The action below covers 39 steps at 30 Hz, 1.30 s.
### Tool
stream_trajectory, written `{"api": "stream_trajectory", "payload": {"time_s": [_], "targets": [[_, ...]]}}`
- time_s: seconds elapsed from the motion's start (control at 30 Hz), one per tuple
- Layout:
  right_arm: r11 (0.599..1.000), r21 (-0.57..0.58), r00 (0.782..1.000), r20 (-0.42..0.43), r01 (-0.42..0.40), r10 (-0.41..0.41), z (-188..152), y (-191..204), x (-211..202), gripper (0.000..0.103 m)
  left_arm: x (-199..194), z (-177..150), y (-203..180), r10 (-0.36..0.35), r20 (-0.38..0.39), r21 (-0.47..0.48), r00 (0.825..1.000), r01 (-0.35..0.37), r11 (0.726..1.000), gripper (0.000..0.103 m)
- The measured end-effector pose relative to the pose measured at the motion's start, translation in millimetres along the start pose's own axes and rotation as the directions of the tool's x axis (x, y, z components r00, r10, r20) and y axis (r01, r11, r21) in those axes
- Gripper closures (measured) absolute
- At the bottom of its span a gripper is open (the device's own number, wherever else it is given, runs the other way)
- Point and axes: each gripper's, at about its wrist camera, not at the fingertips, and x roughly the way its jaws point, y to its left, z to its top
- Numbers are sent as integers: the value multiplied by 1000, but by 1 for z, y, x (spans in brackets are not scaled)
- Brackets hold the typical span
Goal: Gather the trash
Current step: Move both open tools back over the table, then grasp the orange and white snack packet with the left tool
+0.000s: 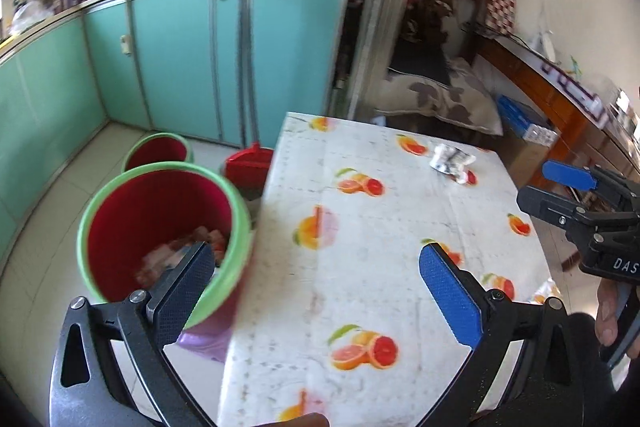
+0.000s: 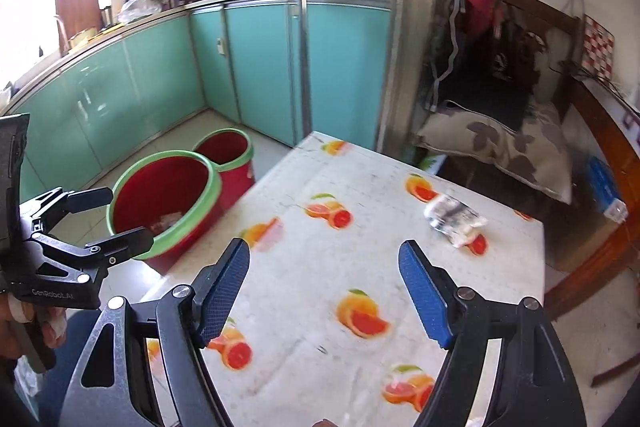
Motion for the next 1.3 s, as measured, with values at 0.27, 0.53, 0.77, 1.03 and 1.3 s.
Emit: {"api": "stream_trajectory", "payload": {"time_s": [0.27, 0.53, 0.77, 1.03, 1.3], "targets": [[986, 100, 991, -38, 133, -130, -61, -119, -58, 26, 40, -18, -127, -220, -144, 163, 965, 242, 957, 1], [966, 180, 983, -7, 184, -186, -91, -170, -98, 26, 72, -47, -218, -324, -264, 258, 909, 390, 884, 1], [953, 240, 979, 37, 187, -201, -94, -191, -116, 26, 92, -67, -265, -356, -322, 306, 877, 452, 838, 1], [947, 259, 976, 50, 190, -210, -89, -196, -118, 26, 113, -91, -297, -295, -356, 420, 887, 434, 797, 11], [948, 258, 977, 53, 189, -209, -81, -196, -113, 26, 131, -107, -306, -247, -398, 452, 883, 423, 785, 52]]}}
